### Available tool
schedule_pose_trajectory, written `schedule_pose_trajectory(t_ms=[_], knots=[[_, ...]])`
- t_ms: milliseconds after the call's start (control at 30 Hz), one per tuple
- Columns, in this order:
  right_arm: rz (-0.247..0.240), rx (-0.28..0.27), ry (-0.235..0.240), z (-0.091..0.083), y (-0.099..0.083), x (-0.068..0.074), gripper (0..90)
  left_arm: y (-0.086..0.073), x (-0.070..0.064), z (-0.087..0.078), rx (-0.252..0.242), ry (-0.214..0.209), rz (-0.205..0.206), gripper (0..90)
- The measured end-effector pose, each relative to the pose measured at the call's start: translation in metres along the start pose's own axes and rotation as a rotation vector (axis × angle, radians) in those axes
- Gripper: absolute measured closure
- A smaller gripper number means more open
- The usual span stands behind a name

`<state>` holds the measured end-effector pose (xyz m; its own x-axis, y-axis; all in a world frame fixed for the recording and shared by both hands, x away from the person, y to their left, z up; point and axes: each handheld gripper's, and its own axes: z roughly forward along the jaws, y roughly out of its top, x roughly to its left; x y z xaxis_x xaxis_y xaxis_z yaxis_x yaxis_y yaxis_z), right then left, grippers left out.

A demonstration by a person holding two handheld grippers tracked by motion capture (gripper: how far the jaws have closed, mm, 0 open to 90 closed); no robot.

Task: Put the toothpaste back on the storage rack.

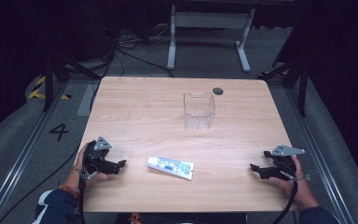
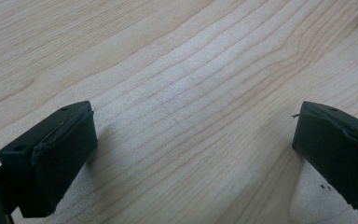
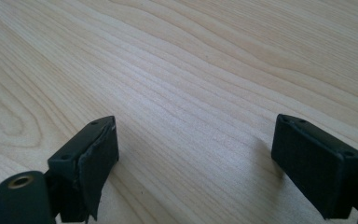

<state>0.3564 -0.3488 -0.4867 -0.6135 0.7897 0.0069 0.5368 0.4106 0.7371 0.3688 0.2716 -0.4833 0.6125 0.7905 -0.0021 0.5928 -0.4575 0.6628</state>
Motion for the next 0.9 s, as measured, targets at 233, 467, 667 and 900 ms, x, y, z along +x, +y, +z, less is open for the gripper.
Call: schedule_pose_trajectory(t_ms=[233, 467, 667, 900], knots=[[0.0, 0.0, 0.0, 0.0, 0.0, 0.0, 15.0, 0.0, 0.0, -0.004, 0.034, -0.003, 0.003, 0.6], [0.004, 0.001, -0.002, 0.0, 0.0, 0.0, 15.0, 0.007, -0.006, -0.013, 0.077, -0.085, 0.125, 19.5], [0.005, 0.001, -0.002, 0.0, 0.0, 0.0, 15.0, 0.018, -0.016, -0.014, 0.088, -0.124, 0.195, 21.9], [0.005, 0.0, -0.002, 0.0, 0.0, 0.0, 15.0, 0.043, -0.044, -0.022, 0.037, -0.136, 0.31, 21.7]])
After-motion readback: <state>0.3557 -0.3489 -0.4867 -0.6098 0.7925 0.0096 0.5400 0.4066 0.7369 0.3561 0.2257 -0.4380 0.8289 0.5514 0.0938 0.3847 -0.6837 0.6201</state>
